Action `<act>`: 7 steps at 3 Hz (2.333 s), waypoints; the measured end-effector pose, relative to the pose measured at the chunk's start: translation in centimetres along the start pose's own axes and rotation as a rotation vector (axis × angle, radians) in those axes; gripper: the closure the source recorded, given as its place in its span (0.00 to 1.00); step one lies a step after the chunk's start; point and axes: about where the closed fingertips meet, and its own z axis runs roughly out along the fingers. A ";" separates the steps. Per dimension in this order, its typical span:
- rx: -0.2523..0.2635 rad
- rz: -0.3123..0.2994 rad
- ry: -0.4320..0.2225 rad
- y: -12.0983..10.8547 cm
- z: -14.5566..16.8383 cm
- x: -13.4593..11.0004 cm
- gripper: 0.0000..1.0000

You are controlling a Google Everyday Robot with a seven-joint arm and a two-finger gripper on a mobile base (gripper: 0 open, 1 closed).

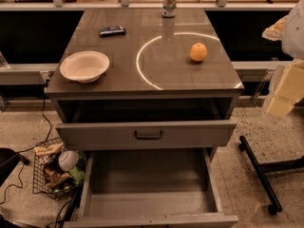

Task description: Move orange near rxbar blueberry

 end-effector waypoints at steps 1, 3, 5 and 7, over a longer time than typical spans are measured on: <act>0.000 0.000 0.000 0.0 0.0 0.0 0.00; 0.083 0.028 -0.114 -3.6 1.2 -1.1 0.00; 0.189 0.170 -0.540 -13.4 7.2 -4.3 0.00; 0.367 0.329 -0.778 -19.4 9.4 -3.5 0.00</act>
Offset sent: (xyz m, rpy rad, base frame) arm 0.0161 0.0009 -0.0038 0.0380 -0.0402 -0.0180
